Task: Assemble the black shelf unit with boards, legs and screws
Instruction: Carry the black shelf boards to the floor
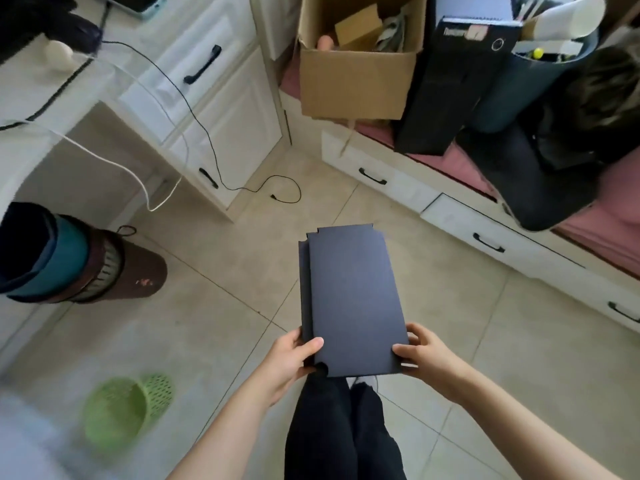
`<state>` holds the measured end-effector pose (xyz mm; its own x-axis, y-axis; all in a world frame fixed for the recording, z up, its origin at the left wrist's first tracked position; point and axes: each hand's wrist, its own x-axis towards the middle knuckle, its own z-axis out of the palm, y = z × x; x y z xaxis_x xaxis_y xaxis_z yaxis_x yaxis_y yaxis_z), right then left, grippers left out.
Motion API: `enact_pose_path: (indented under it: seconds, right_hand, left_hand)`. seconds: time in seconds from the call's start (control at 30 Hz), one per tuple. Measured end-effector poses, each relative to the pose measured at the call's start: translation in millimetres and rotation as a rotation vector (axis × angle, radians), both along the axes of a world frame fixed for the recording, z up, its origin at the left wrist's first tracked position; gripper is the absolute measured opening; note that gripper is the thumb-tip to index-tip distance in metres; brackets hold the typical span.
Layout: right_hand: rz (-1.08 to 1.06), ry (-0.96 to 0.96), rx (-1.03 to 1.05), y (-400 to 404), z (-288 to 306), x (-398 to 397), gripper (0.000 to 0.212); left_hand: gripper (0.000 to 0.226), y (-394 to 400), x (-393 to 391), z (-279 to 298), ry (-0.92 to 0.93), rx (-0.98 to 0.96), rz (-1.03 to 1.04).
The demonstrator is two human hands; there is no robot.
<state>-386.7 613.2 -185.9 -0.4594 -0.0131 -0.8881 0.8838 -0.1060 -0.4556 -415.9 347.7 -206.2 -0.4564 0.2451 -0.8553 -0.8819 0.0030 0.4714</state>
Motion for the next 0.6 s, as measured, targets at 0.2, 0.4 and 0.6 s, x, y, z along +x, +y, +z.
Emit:
enact_pose_path:
  seconds: [0.2, 0.4, 0.6]
  right_hand:
    - [-0.149, -0.068, 0.040, 19.9, -100.8, -35.1, 0.027]
    - [-0.194, -0.112, 0.045, 59.2, -224.3, -63.8, 0.026]
    - [-0.152, -0.135, 0.043, 87.0, -356.9, -81.1, 0.028]
  left_hand:
    - [0.036, 30.9, -66.0, -102.2, -0.018, -0.027, -0.140]
    - [0.047, 72.6, -107.7, -222.9, -0.029, -0.078, -0.178]
    - [0.032, 100.9, -128.0, -347.8, -0.038, -0.126, -0.245]
